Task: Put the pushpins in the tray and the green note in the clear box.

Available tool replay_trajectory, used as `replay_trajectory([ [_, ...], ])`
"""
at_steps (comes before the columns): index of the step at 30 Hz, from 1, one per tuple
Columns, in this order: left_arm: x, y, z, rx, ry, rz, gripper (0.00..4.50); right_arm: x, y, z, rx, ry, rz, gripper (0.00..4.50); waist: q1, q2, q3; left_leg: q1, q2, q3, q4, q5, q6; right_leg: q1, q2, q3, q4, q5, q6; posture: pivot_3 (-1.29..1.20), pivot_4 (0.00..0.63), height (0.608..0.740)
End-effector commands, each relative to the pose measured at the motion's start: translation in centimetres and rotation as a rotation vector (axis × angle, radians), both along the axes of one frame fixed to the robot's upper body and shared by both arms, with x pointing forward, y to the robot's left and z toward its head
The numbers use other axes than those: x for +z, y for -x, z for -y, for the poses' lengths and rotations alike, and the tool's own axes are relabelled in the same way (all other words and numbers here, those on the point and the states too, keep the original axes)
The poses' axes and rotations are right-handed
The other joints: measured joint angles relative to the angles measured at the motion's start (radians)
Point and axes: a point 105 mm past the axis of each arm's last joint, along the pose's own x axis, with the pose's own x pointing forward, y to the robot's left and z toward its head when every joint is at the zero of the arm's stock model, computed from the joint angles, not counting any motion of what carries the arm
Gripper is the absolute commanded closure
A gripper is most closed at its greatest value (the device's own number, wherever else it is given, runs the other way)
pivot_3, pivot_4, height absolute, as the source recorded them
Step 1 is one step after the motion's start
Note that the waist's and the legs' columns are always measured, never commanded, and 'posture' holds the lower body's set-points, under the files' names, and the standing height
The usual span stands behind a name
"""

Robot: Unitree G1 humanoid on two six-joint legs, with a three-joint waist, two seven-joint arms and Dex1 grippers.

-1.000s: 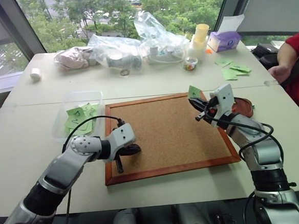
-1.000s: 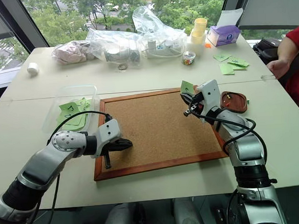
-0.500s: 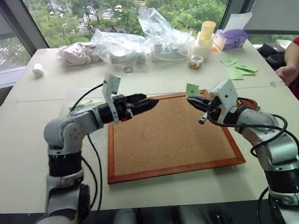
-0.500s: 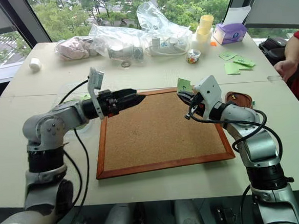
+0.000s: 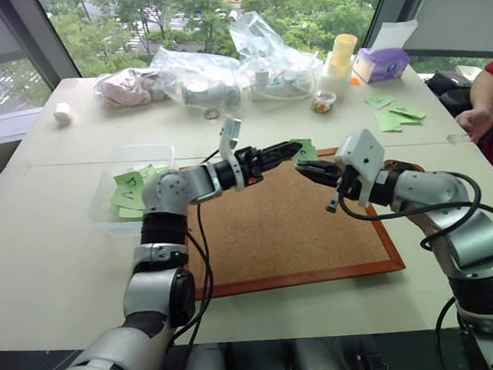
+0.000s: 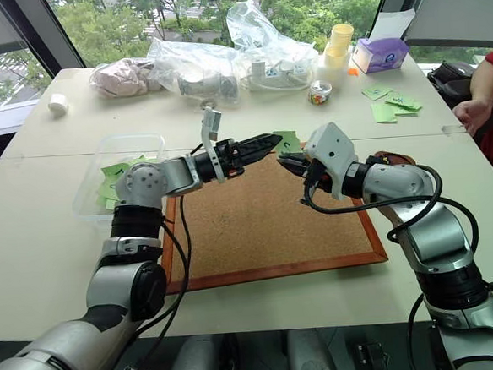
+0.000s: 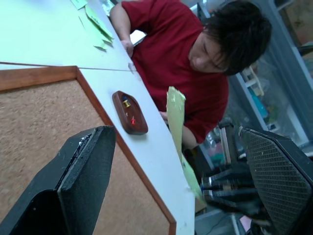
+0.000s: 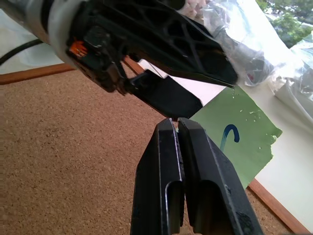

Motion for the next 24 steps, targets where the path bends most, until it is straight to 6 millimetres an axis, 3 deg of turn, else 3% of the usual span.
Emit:
replay_trajectory([
  [1,0.9,-0.1,1.9,-0.035,0.006,0.048,0.95,1.5,1.0,-1.1,0.046,0.027,0.08,4.5,0.0,0.0,0.0,0.0,-0.001,0.0,0.0,0.0,0.0,0.0,0.0,0.0,0.0,0.0,0.0,0.0,0.15,0.735],
  [8,0.8,0.2,2.5,-0.084,0.01,0.058,4.46,1.4,1.2,-1.1,0.033,0.051,0.097,4.5,-0.004,0.0,0.0,-0.002,0.0,0.0,0.0,0.0,0.0,-0.003,0.0,0.0,0.0,0.0,0.0,0.0,0.15,0.735],
  [15,-0.6,0.3,2.3,-0.087,-0.099,0.16,4.46,1.6,1.0,-1.0,0.002,0.04,0.12,4.5,-0.001,0.0,0.0,-0.004,0.0,0.0,0.0,0.0,-0.001,-0.004,0.0,0.0,0.0,0.0,0.0,0.0,0.15,0.735],
  [19,-1.9,-0.7,1.7,-0.033,-0.169,0.148,4.46,2.7,-0.1,-0.4,-0.084,-0.085,0.146,4.5,-0.001,0.0,0.0,-0.004,0.0,0.0,0.0,0.0,-0.001,-0.005,0.0,0.0,0.0,0.0,0.0,0.0,0.15,0.735],
  [24,-1.5,-1.6,1.0,0.024,-0.248,0.298,4.46,4.1,-1.3,1.7,-0.229,-0.31,0.118,4.5,0.0,0.0,0.0,-0.008,0.001,0.0,0.001,0.001,-0.001,-0.009,0.0,0.0,0.002,0.0,0.0,0.0,0.15,0.735],
])
